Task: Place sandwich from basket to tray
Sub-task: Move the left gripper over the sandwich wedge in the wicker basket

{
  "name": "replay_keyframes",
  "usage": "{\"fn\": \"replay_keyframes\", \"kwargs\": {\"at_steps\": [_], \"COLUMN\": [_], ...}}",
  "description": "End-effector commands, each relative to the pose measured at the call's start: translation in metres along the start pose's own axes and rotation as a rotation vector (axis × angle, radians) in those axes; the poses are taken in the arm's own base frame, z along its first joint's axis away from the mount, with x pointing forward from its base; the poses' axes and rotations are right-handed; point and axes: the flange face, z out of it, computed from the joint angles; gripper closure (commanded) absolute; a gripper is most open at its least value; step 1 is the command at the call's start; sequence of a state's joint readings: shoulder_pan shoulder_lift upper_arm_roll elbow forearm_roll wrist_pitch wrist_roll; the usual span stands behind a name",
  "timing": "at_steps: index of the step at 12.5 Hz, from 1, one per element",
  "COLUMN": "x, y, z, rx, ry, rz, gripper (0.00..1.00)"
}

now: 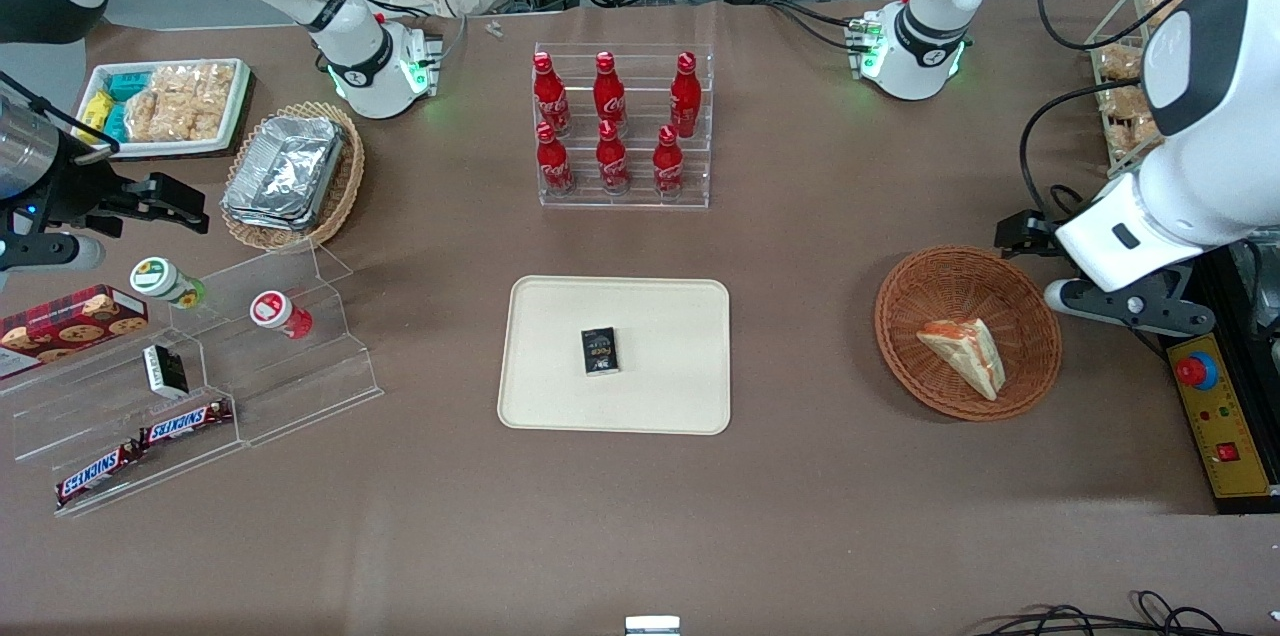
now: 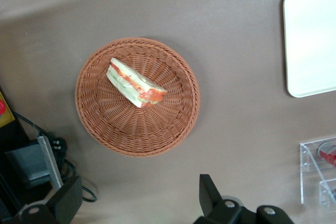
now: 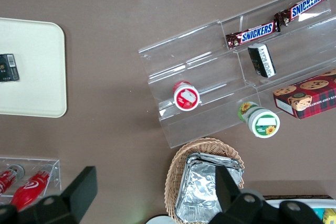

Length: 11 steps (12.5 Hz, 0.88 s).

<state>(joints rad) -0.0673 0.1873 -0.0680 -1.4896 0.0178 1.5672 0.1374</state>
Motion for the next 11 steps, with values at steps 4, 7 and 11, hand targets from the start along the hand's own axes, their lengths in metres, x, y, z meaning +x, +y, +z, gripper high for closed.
{"fn": "replay_keyframes", "kwargs": {"at_steps": [4,7,11], "x": [0.005,0.014,0.013], "y": [-0.02,-0.039,-0.035], "z": [0.009,0.072,0.177], "rx": [-0.002,0.021,0.022], "ry": [-0.036,-0.105,0.06], "rz": [-0.001,-0.237,-0.561], "gripper": [0.0,0.0,0.0]}}
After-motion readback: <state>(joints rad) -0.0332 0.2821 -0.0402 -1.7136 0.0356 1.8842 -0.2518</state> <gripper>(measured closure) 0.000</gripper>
